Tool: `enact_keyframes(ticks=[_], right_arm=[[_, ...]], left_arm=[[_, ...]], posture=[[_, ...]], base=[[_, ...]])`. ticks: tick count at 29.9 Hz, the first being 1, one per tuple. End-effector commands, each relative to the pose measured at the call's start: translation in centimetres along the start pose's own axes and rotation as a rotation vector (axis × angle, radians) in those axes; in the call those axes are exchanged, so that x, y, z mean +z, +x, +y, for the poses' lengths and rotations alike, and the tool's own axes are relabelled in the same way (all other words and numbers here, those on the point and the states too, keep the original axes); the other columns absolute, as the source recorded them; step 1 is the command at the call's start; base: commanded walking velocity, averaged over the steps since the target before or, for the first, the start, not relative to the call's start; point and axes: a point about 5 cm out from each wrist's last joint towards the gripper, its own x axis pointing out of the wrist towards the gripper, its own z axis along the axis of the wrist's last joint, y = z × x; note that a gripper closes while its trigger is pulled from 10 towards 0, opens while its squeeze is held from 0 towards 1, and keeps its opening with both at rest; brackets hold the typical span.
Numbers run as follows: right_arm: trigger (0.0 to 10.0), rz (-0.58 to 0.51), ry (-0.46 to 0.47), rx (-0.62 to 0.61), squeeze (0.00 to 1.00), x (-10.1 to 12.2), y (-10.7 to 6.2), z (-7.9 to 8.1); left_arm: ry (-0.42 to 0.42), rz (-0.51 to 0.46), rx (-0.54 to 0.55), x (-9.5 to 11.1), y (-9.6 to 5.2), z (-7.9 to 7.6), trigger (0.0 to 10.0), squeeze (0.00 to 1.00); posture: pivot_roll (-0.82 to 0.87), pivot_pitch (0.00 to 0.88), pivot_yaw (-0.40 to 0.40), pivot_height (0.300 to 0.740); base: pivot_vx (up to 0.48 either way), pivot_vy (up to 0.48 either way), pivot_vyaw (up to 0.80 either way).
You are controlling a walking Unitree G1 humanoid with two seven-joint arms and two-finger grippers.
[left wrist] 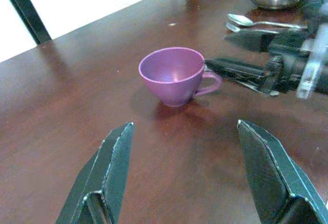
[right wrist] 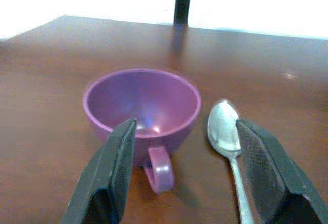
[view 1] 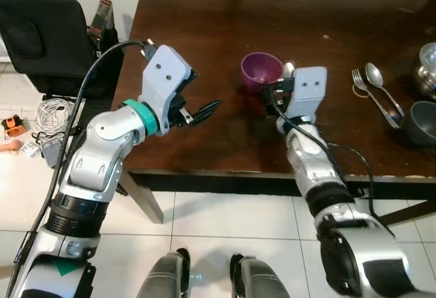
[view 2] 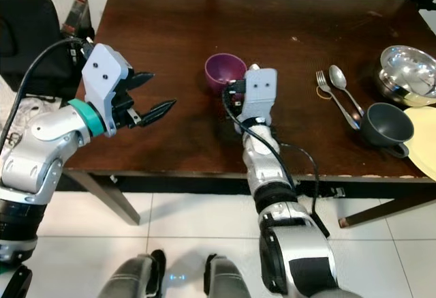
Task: Setting the table
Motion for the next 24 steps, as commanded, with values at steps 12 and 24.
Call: enact_keyframes(ticks=[12, 24], right_arm=[[10.0, -0.151, 0.046, -0.081, 0.00, 4.7, -7.1, -2.9], [10.0, -0.209, 0.108, -0.037, 0.00, 6.8, -5.0, -1.3]], left_arm=[[-0.070, -0.055, 0.397, -0.9, -1.6, 0.0, 10.0, 0.00], [-0.137, 0.035, 0.575, -4.3, -2.9, -2.0, 10.0, 0.00]], posture=[[0.03, 0.089, 0.049, 0.740], [0.06, 0.044, -0.029, 0.740]], base=[[0.000, 0.000, 0.00], [0.000, 0.000, 0.00]])
